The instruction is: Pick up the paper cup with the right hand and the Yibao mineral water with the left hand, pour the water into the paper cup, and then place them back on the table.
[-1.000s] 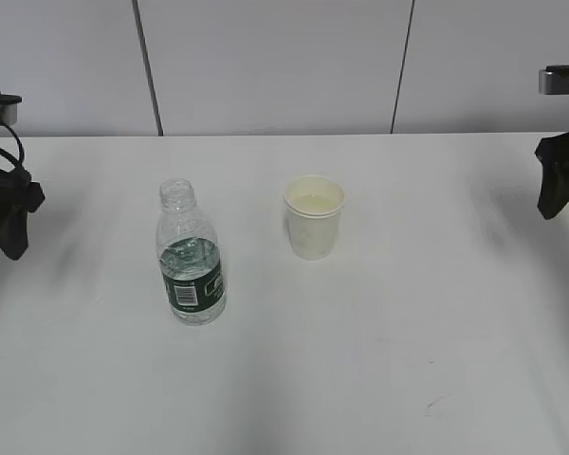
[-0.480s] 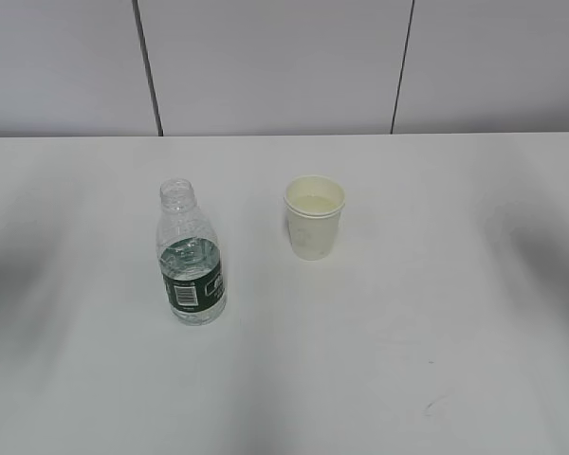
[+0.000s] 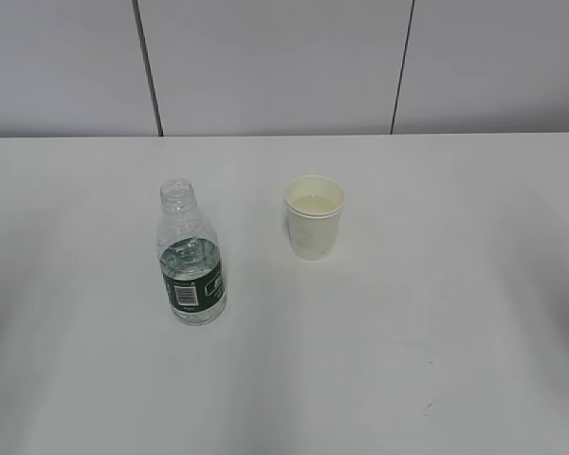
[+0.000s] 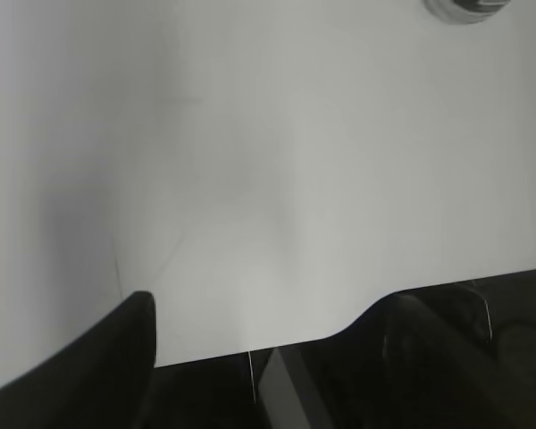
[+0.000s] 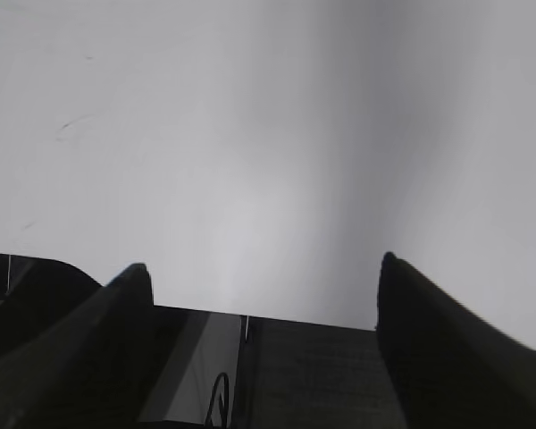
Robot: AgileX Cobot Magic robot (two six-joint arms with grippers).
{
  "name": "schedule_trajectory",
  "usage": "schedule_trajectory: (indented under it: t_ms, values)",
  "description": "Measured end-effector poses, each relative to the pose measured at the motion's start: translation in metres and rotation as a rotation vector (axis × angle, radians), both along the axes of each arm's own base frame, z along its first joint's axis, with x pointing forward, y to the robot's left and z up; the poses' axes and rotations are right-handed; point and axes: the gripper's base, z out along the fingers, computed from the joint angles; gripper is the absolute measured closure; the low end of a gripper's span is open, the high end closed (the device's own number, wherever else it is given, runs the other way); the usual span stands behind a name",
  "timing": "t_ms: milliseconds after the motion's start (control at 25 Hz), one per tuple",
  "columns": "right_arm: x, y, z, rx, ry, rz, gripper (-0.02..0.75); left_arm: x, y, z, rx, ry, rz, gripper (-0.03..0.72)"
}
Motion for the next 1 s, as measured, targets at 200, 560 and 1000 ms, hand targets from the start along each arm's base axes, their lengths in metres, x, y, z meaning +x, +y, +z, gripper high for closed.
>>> schedule_trajectory:
  t_ms: [200,560,1000]
  values:
    - [-0.038,0.005,0.012,-0.016,-0.136,-0.001,0.164,-0.048,0.002,0.010,-0.041,-0.178,-0.006,0.197]
    - [-0.074,0.009,0.023,-0.032,-0.337,-0.006,0.164,-0.095,0.006,0.008,-0.057,-0.383,-0.010,0.198]
    - [-0.096,0.012,-0.018,-0.025,-0.332,-0.009,0.164,-0.111,0.007,-0.012,-0.073,-0.515,-0.006,0.198]
